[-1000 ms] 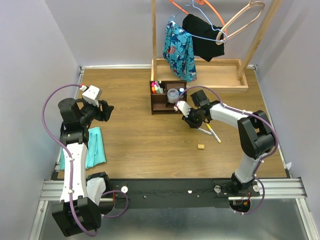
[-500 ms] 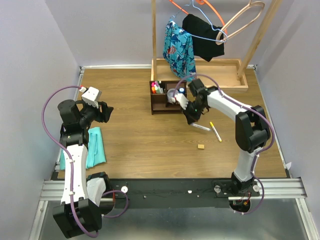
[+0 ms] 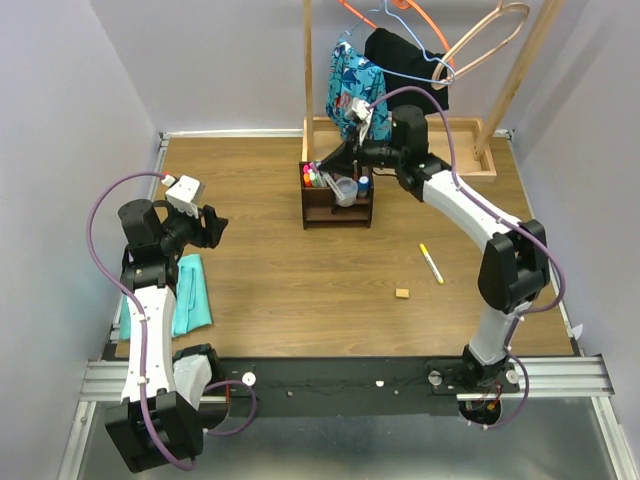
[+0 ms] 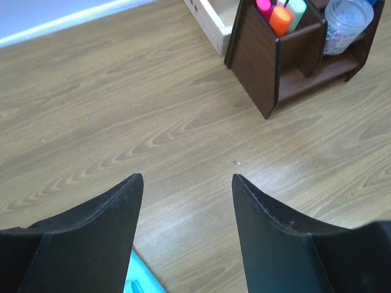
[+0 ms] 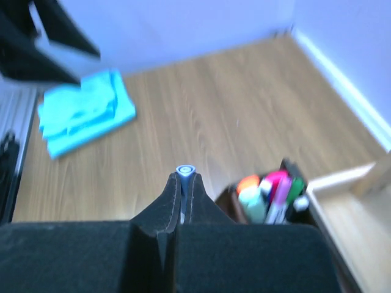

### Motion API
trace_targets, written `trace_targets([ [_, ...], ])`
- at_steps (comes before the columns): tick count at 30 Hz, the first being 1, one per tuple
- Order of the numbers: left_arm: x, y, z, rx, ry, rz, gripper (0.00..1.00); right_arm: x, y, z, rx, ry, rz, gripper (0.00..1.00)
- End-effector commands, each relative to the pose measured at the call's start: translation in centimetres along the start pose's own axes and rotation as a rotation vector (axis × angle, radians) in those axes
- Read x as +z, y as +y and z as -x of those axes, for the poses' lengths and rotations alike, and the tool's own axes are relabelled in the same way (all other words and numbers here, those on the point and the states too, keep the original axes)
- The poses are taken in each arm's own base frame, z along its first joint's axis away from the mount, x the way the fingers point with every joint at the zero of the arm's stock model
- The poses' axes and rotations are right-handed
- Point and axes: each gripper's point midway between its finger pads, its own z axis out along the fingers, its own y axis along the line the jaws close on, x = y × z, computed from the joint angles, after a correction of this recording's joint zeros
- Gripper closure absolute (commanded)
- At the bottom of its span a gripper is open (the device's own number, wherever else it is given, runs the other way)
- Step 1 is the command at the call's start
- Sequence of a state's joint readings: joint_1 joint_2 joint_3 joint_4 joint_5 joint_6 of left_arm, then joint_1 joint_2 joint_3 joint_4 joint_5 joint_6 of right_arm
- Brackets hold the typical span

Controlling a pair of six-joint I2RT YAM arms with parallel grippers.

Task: Sort the stationery into containers
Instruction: Place the pen in the storage box.

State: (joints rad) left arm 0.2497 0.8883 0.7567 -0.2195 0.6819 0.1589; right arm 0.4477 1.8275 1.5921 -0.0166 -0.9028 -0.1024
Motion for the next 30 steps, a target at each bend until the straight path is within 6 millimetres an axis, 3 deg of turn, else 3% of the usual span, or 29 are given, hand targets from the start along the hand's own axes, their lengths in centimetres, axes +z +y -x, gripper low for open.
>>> trace_targets([
  [1, -0.1, 0.2, -1.6, -0.015, 0.06, -0.004, 0.31, 1.1, -1.3, 7.8, -0.141, -0.416, -0.017, 1.0],
  [6, 0.1, 0.4, -2.4, -0.03, 0.097, -0.01, 0.31, 2.2, -3.8, 7.7, -0.23, -0.474, -0.07, 0.99],
  [16, 0.8, 1.3, -3.1, -0.024, 0.131, 0.0, 0.31, 3.9, -7.1, 3.5, -0.289, -0.446, -0.148, 0.99],
  [25, 0.7, 1.5, -3.6, -0.015, 0.144, 0.013, 0.31, 4.5, -8.8, -1.1, -0.242, -0.383, -0.207, 0.99],
  [30, 0.7, 1.4, -3.6, -0.012, 0.139, 0.011, 0.31, 4.3, -8.7, -3.2, -0.217, -0.345, -0.222, 1.0],
])
